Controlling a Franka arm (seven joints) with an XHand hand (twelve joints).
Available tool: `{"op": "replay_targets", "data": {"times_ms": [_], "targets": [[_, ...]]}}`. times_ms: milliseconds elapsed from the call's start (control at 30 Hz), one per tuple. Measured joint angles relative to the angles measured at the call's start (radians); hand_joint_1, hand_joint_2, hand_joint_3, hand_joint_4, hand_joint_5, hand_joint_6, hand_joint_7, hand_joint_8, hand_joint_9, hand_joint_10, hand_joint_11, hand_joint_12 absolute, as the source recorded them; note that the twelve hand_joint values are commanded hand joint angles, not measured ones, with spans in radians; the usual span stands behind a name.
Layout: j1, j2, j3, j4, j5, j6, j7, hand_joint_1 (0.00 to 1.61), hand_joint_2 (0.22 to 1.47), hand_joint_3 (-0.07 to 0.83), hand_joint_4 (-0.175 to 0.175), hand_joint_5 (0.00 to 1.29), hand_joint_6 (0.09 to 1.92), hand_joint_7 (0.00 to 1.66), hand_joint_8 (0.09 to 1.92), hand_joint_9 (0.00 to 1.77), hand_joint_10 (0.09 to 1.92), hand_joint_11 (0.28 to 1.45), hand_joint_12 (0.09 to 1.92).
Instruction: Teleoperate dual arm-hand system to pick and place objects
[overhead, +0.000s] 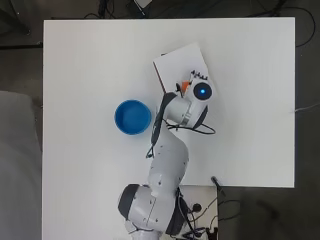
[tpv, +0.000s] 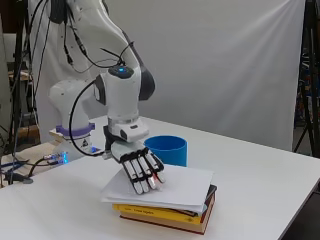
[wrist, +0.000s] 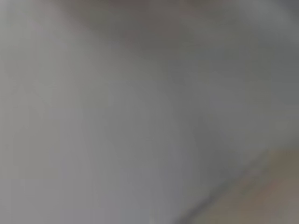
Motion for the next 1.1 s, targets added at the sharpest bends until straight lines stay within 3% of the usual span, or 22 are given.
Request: {"op": "replay_targets", "data": {"times_ms": [100,233,433,500,567,633,900,1100], "targets": [[0.302,0.069,-0.319,0.017,0.064,-0.03,-0.06,0.39,1.04,0.0,0.052,0.39,0.09,0.51,0.09,0.59,0.09,0.54,0.09],[0.689,0.162,-0.725,0.041,0.151,-0.077,-0.155,0.54,1.07,0.0,0.088,0.54,0.09,0.61,0.09,0.72,0.09,0.61,0.09],[1.046,0.318,-1.096,0.105,0.282,-0.208,-0.274,0.49,1.04,-0.007,0.097,0.51,0.09,0.57,0.09,0.69,0.09,0.59,0.09],[1.077,0.336,-1.12,0.129,0.279,-0.249,-0.268,0.44,1.03,-0.007,0.099,0.47,0.09,0.53,0.09,0.65,0.09,0.57,0.09],[1.073,0.329,-1.112,0.151,0.263,-0.278,-0.249,0.39,1.01,-0.012,0.071,0.24,0.09,0.35,0.09,0.52,0.09,0.52,0.09],[1.051,0.316,-1.084,0.167,0.234,-0.299,-0.213,0.37,1.0,-0.013,0.067,0.14,0.09,0.25,0.09,0.43,0.09,0.49,0.09],[0.915,0.26,-0.942,0.156,0.19,-0.255,-0.158,0.41,0.98,0.0,0.068,0.24,0.09,0.36,0.09,0.49,0.09,0.49,0.09],[0.896,0.246,-0.903,0.1,0.214,-0.213,-0.213,0.43,1.01,0.006,0.07,0.32,0.09,0.44,0.09,0.55,0.09,0.52,0.09]]}}
